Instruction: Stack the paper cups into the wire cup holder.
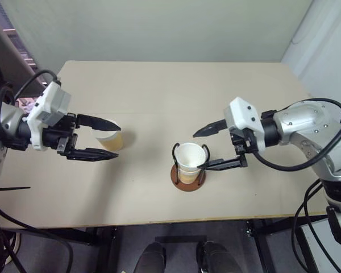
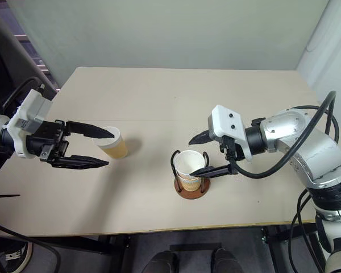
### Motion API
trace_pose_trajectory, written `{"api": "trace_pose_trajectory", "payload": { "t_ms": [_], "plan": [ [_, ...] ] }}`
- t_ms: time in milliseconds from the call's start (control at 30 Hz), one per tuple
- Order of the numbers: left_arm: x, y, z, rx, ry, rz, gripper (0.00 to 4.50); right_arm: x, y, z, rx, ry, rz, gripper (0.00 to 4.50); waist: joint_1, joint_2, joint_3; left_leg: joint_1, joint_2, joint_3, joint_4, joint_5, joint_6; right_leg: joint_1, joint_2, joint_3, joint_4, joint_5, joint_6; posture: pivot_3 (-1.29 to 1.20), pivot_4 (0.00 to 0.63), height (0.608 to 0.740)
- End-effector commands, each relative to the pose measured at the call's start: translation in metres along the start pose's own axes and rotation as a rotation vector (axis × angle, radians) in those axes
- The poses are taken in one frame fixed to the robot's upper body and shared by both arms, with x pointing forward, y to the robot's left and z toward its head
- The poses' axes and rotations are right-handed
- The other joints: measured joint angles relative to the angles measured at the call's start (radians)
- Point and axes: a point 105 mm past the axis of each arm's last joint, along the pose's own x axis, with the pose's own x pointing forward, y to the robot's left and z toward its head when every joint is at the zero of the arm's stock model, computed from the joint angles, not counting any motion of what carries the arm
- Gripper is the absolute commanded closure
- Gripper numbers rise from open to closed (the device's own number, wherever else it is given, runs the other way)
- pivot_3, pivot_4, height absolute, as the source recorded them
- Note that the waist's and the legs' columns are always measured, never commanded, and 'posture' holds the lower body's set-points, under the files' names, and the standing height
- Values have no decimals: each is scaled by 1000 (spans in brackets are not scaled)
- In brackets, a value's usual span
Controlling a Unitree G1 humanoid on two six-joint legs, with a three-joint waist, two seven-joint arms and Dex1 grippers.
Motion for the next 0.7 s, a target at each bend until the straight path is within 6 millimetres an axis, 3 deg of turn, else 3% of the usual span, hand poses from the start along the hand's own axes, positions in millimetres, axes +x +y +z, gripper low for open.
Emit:
{"api": "trace_pose_trajectory", "payload": {
  "t_ms": [33,133,233,300,367,433,533,700],
  "plan": [
    [-5,1,8,48,-9,23,834,-8,0,5,-35,-2,-16,50,0,0,0,0,0,0,0,0,0,0,0,0,0,0,0,0,150,740],
    [-15,5,3,39,33,73,834,-25,-1,13,-26,-55,-35,50,1,0,0,0,0,0,0,0,0,0,0,0,0,0,0,0,150,740],
    [-36,23,-24,48,213,231,834,-62,-1,27,-4,-173,-62,50,1,0,0,-1,0,0,0,0,0,-1,0,0,0,0,0,0,150,740],
    [-49,40,-47,44,340,355,834,-76,-6,20,12,-169,-119,50,4,0,0,-1,0,0,0,0,0,-1,0,0,-1,-2,-3,0,150,740],
    [-54,51,-67,70,447,416,834,-77,-33,-2,50,-73,-302,50,4,0,-1,0,0,0,0,0,0,0,0,0,0,-3,-4,0,150,740],
    [-45,57,-74,73,440,414,834,-72,-47,-9,59,-72,-373,50,3,0,-1,2,0,0,0,0,0,2,0,0,0,-2,-5,0,150,740],
    [-30,60,-82,82,447,368,834,-67,-54,-10,74,-111,-385,50,2,0,-1,1,0,0,1,1,1,0,-1,1,1,2,-4,0,150,740],
    [-27,62,-96,101,524,348,834,-69,-50,-2,56,-138,-361,50,2,0,-1,-2,0,0,0,1,2,-2,0,0,0,6,3,0,150,740]
  ]
}}
